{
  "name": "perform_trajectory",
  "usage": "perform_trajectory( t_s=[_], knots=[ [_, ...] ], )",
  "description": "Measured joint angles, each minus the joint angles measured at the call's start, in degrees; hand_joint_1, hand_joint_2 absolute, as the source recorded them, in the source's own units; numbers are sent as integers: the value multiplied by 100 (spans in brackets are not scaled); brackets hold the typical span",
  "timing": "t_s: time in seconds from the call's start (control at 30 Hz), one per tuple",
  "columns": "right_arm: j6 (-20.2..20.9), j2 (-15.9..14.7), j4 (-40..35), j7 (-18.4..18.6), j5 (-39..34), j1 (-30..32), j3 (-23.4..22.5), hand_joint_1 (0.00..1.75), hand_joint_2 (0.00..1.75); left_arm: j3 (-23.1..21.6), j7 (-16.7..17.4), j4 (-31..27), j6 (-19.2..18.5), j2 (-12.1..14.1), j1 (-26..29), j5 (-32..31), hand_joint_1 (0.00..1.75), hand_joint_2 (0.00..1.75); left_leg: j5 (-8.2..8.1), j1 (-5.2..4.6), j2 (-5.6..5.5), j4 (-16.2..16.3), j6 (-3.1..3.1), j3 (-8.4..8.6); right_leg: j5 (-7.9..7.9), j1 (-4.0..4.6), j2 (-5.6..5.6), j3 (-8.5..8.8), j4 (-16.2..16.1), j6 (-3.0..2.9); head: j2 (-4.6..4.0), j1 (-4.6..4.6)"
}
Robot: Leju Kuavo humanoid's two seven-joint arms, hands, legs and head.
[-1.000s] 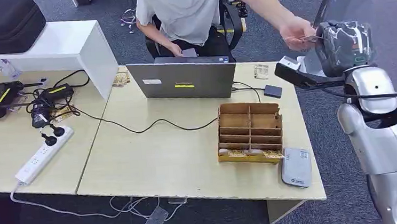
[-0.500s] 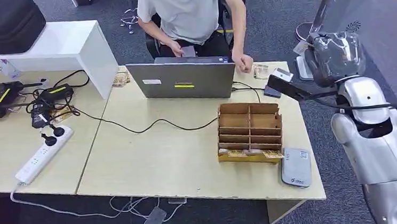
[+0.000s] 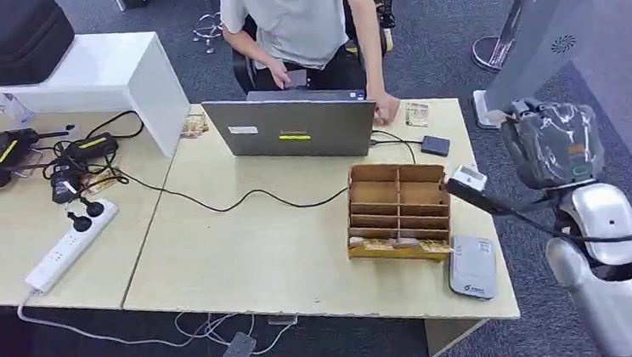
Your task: Pass the card to the sensor for recognition and then transmit it.
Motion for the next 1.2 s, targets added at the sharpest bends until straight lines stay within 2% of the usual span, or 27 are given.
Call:
perform_trajectory(
  t_s=[0.13,0.37,0.53,0.73,0.97,1.2],
  knots=[
    [-230,-97,-421,-120,123,739,-320,175,175,116,0,0,11,0,1,11,0,175,-5,-1,6,-1,1,-4,-1,-1,5,-3,0,1,0,0],
    [-254,-131,-689,-175,169,1220,-624,175,175,204,42,0,35,2,-3,-13,0,175,-3,0,11,-1,0,1,0,0,7,-1,0,1,0,0],
    [-475,-121,-698,-223,256,1710,-777,175,175,254,48,0,61,2,-3,-26,0,175,-4,0,11,-1,0,-1,0,0,8,-2,0,1,0,0],
    [-562,45,-620,-315,450,2160,-783,175,175,276,52,0,92,-2,-10,-59,0,175,-5,0,11,-2,0,-4,-1,0,8,-3,-1,1,0,0],
    [-634,312,-254,-286,623,2307,-728,175,175,300,59,0,103,-4,-13,-107,0,175,-3,1,13,-3,0,-1,-1,0,10,-2,-1,1,0,0],
    [-650,382,-132,-271,645,2336,-702,175,175,302,59,0,105,-4,-12,-107,0,175,-4,0,13,-2,0,-2,-1,-1,11,-3,-1,1,0,0]
  ],
)
